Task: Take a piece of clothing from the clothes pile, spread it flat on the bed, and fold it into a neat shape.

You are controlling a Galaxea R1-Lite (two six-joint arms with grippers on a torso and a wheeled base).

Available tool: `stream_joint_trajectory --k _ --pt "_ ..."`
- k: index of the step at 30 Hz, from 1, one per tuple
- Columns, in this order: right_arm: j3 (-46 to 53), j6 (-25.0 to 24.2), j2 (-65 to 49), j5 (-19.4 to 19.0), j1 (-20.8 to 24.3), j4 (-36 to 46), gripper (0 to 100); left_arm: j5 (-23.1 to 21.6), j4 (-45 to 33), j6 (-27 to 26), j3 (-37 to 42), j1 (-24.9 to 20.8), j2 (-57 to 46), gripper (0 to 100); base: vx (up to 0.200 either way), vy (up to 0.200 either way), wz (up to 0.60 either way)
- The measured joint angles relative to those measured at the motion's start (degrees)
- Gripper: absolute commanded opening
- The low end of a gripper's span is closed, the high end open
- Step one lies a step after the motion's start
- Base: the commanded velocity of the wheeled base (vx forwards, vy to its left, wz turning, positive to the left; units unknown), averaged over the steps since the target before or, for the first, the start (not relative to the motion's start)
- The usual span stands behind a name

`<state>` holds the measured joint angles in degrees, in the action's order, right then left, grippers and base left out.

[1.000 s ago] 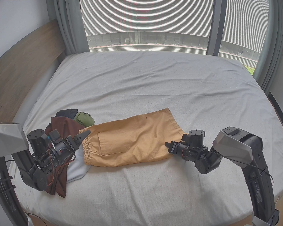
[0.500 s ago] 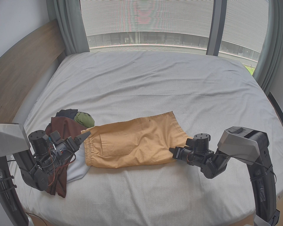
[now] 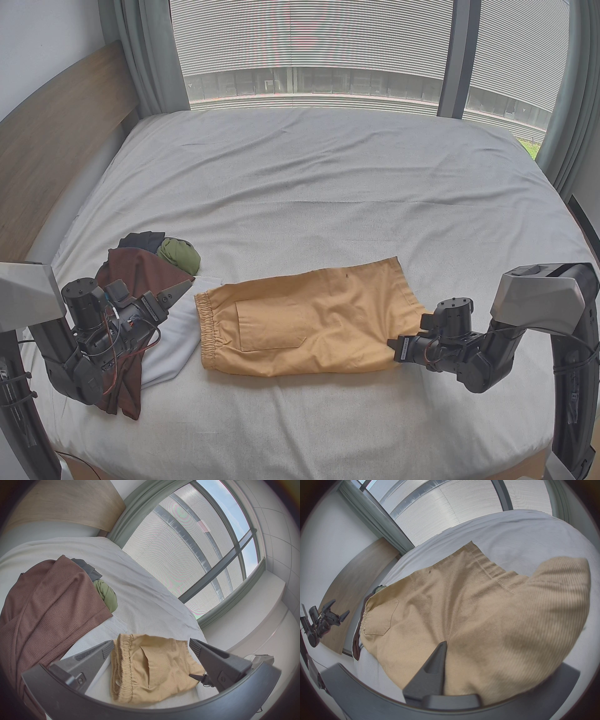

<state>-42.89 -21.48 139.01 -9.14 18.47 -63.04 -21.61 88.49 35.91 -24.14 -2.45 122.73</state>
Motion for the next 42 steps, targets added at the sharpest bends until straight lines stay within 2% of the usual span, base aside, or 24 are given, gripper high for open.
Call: stream_joint_trajectory --k 9,15,25,26,31,36,40,42 --pt "10.9 2.8 -2.7 0.4 -2.6 -3.5 0 0.0 0.0 0.0 -0.1 0.0 0.0 100 0.0 0.0 0.0" --pt "18.1 4.2 -3.1 0.4 -4.3 -10.4 0 0.0 0.0 0.0 -0.1 -0.1 0.1 100 0.0 0.0 0.0" --pt "22.6 4.7 -1.0 0.2 -5.3 -14.3 0 0.0 0.0 0.1 0.4 -0.9 0.1 100 0.0 0.0 0.0" --pt "22.7 4.7 -0.6 0.2 -5.2 -15.0 100 0.0 0.0 0.1 0.5 -1.1 0.2 100 0.0 0.0 0.0" --pt "23.2 4.6 1.0 -0.2 -3.9 -17.4 100 -0.4 0.0 0.1 0.7 -1.6 0.5 100 0.0 0.0 0.0" --pt "25.6 4.6 1.3 -2.2 -2.1 -17.7 100 -2.7 0.0 0.0 2.3 -2.3 0.7 100 0.0 0.0 0.0" --pt "29.2 4.5 1.1 -4.6 0.6 -17.8 100 -3.4 0.0 -0.1 3.5 -3.6 1.0 100 0.0 0.0 0.0" --pt "31.3 4.4 0.7 -7.2 2.2 -17.9 100 -3.6 0.0 -0.2 3.8 -4.3 1.1 100 0.0 0.0 0.0"
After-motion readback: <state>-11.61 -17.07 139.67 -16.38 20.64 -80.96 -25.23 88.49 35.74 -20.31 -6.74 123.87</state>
